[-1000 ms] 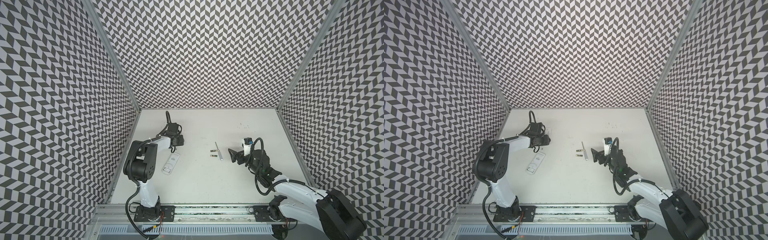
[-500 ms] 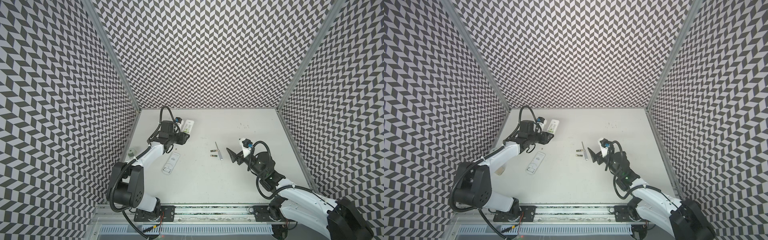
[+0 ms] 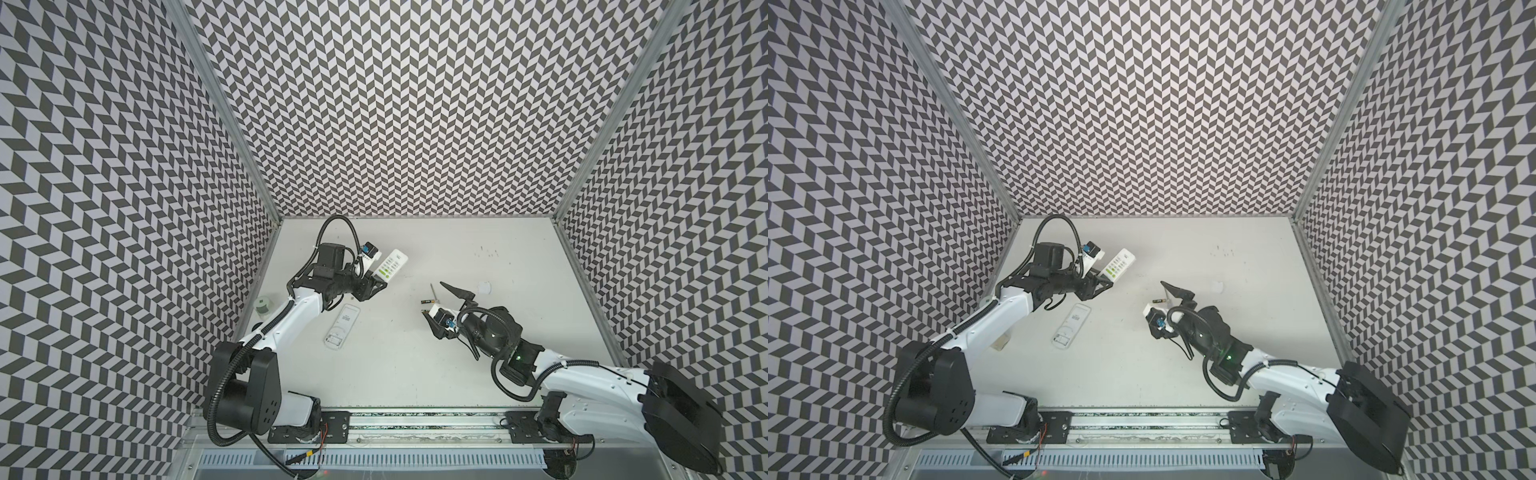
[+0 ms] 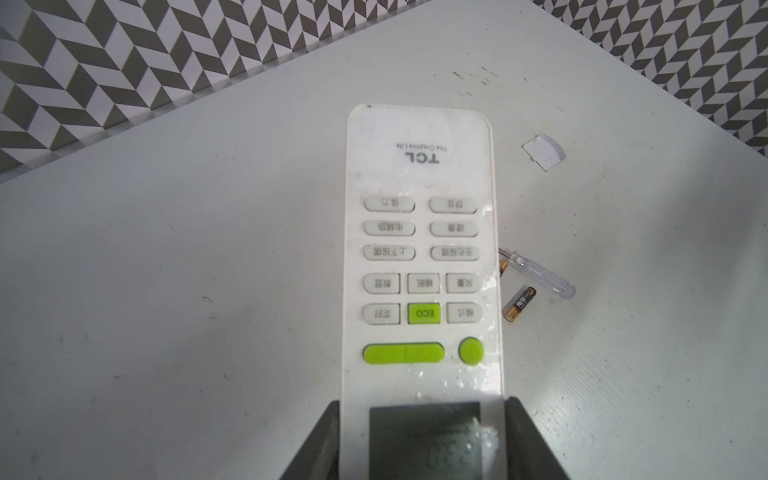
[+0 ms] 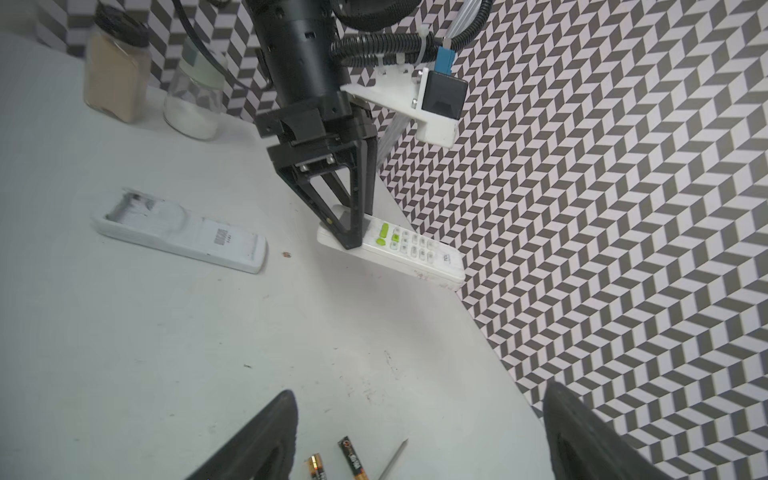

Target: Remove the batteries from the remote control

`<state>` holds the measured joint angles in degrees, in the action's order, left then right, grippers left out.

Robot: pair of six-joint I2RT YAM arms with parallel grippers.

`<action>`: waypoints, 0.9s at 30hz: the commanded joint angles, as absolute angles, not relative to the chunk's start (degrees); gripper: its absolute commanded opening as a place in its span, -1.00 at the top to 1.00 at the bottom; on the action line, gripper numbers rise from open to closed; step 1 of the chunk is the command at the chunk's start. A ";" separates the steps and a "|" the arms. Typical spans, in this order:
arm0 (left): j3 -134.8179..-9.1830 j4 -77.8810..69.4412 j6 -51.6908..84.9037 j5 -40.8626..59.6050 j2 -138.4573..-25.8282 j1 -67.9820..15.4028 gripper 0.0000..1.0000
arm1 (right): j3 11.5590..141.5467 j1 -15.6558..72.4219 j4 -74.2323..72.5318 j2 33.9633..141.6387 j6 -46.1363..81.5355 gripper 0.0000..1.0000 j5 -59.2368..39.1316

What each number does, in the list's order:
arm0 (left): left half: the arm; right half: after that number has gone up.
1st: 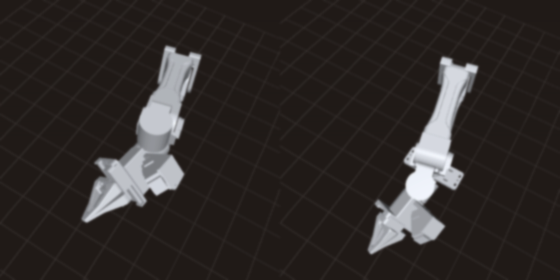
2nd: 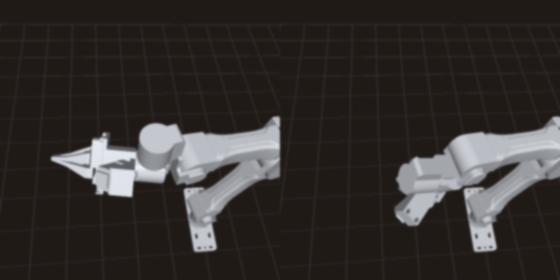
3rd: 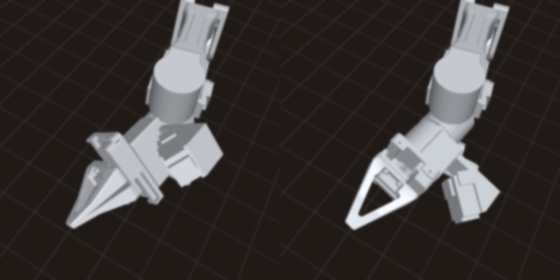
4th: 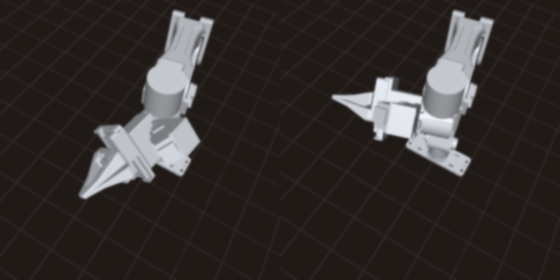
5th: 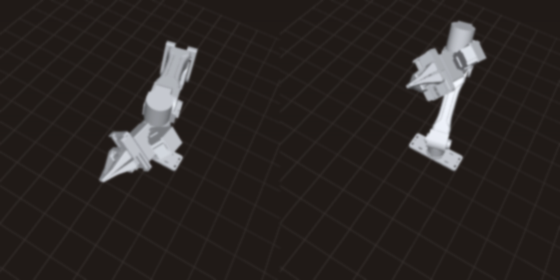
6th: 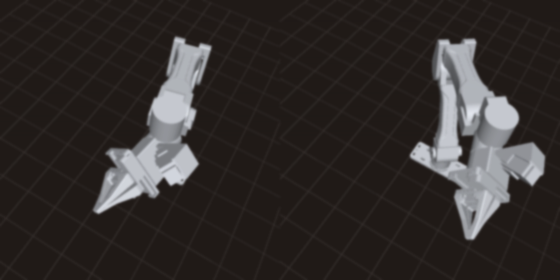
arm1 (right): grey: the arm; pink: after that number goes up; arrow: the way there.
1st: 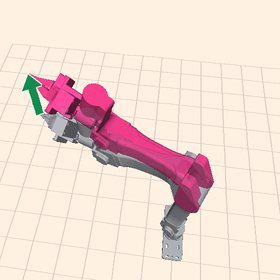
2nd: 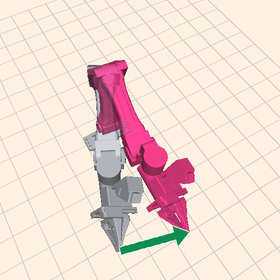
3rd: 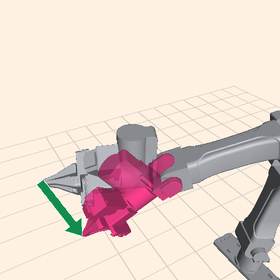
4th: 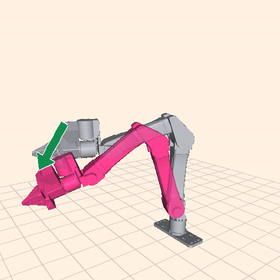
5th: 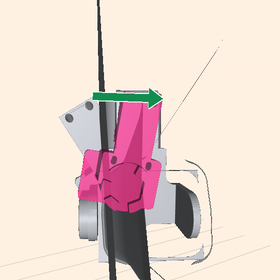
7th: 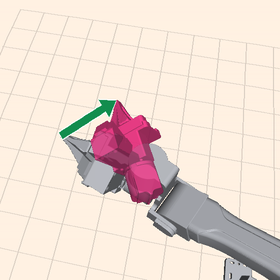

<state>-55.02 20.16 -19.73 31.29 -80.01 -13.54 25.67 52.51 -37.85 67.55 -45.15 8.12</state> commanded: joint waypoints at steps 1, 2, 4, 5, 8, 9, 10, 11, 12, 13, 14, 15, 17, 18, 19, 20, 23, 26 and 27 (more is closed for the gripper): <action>-59.03 24.79 -26.00 33.54 -77.91 -14.53 0.50 | 28.54 53.99 -39.74 69.97 -57.42 -0.78 12.59; -59.27 25.55 -27.15 33.55 -77.78 -14.87 0.54 | 28.41 54.13 -40.49 70.89 -59.83 -0.78 12.79; -59.80 27.14 -29.37 32.70 -77.90 -15.61 0.59 | 28.20 54.14 -42.58 72.99 -65.82 -0.78 13.39; -60.10 27.88 -29.84 31.28 -78.17 -16.28 0.54 | 28.41 54.38 -43.50 74.34 -68.50 -0.79 14.45; -59.89 31.29 -33.57 33.19 -78.90 -18.10 0.45 | 30.00 55.46 -45.26 77.65 -71.50 -0.79 18.43; -59.17 31.67 -34.74 34.86 -78.84 -18.11 0.43 | 30.32 55.62 -46.60 79.01 -72.64 -0.78 19.19; -58.85 32.02 -35.77 35.59 -78.81 -18.15 0.43 | 30.30 55.70 -48.47 80.35 -74.46 -0.78 19.81; -58.76 32.30 -36.27 35.13 -78.97 -18.45 0.42 | 30.36 55.96 -50.84 82.14 -76.64 -0.78 20.83; -59.12 32.82 -36.47 33.56 -79.17 -19.11 0.43 | 30.56 56.37 -53.94 83.88 -78.20 -0.78 22.92; -59.59 33.65 -37.15 32.35 -79.40 -19.54 0.43 | 31.01 56.84 -55.91 85.38 -79.32 -0.78 25.26; -60.01 34.42 -37.84 31.51 -79.45 -20.04 0.43 | 31.95 57.23 -56.46 86.92 -80.02 -0.78 27.42; -60.11 34.67 -38.05 31.44 -79.30 -20.09 0.43 | 32.73 57.39 -56.14 87.94 -80.16 -0.75 28.57; -59.39 34.37 -38.89 33.11 -79.10 -20.13 0.43 | 33.13 57.38 -56.39 89.34 -80.15 -0.68 28.21; -59.17 34.37 -39.56 34.05 -79.14 -20.19 0.44 | 33.32 57.39 -56.87 90.30 -80.52 -0.66 28.17; -59.42 34.49 -39.63 34.12 -79.23 -20.50 0.44 | 33.88 57.47 -57.04 91.16 -80.68 -0.64 28.77; -59.92 35.01 -39.80 33.48 -79.44 -21.07 0.44 | 34.69 57.48 -56.92 91.99 -80.61 -0.60 29.91; -60.22 35.61 -40.51 31.81 -79.02 -21.62 0.45 | 36.38 57.50 -55.27 93.30 -79.72 -0.32 31.79; -59.29 34.90 -41.13 30.58 -79.01 -21.67 0.44 | 36.21 57.45 -56.24 94.07 -80.15 0.04 31.31; -59.44 35.01 -41.13 29.97 -79.10 -21.85 0.44 | 36.33 57.51 -56.10 94.39 -79.88 0.16 31.76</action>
<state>-58.81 34.54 -38.92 30.83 -79.50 -21.39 35.35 57.21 -51.94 93.43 -79.50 29.76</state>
